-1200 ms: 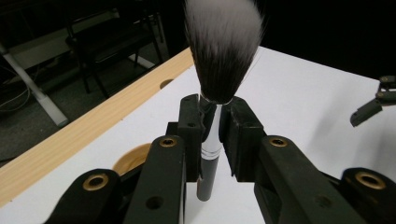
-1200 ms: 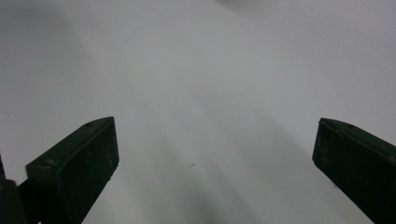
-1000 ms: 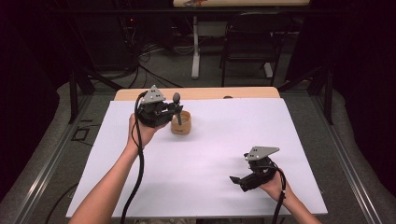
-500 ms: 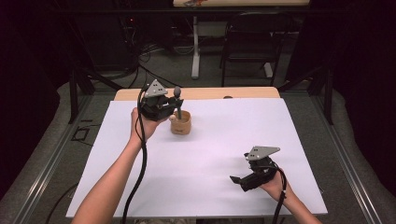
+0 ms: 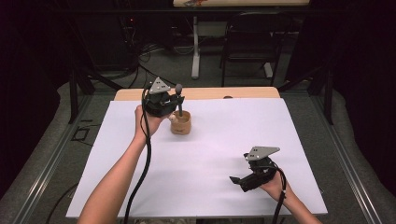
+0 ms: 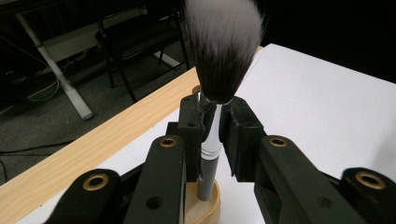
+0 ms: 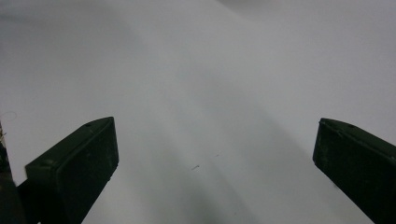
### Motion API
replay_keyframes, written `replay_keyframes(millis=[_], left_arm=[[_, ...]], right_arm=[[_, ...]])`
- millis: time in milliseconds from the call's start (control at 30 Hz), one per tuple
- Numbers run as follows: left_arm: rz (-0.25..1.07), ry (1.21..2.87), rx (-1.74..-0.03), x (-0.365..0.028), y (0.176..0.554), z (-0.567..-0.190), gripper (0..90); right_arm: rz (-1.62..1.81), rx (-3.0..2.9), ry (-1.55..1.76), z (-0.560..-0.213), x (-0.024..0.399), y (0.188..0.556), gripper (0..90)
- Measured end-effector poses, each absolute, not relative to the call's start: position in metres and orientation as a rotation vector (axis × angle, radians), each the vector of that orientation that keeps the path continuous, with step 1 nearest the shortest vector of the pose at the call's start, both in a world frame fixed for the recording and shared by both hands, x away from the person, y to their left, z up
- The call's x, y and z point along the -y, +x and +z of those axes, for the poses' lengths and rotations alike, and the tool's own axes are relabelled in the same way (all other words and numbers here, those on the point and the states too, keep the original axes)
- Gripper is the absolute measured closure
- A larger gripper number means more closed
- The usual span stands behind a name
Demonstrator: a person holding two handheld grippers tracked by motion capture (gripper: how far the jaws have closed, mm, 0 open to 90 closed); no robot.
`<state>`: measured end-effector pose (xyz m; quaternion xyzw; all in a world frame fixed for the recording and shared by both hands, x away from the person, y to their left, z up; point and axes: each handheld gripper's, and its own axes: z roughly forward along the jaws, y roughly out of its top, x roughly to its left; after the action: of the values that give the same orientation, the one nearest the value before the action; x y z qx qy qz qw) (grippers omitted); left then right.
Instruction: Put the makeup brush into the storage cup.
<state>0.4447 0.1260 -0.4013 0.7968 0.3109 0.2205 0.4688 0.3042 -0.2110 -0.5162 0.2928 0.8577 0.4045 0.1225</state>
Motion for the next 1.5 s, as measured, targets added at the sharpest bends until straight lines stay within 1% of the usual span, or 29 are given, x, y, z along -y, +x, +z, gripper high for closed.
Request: replay_keyframes(millis=[867, 1433, 1467, 1500], left_arm=[[0.562, 1.979, -0.855, -0.115, 0.469, -0.429, 77.9], [0.546, 1.982, -0.934, -0.115, 0.479, -0.445, 77.1], [0.537, 1.983, -0.941, -0.116, 0.479, -0.445, 74.5], [0.520, 1.985, -0.954, -0.117, 0.480, -0.446, 62.9]], right_arm=[[1.170, -2.518, 0.841, -0.517, 0.209, 0.303, 0.0], [1.159, -2.534, 0.833, -0.518, 0.208, 0.303, 0.0], [1.160, -2.535, 0.832, -0.518, 0.208, 0.303, 0.0], [1.163, -2.534, 0.831, -0.518, 0.208, 0.303, 0.0]])
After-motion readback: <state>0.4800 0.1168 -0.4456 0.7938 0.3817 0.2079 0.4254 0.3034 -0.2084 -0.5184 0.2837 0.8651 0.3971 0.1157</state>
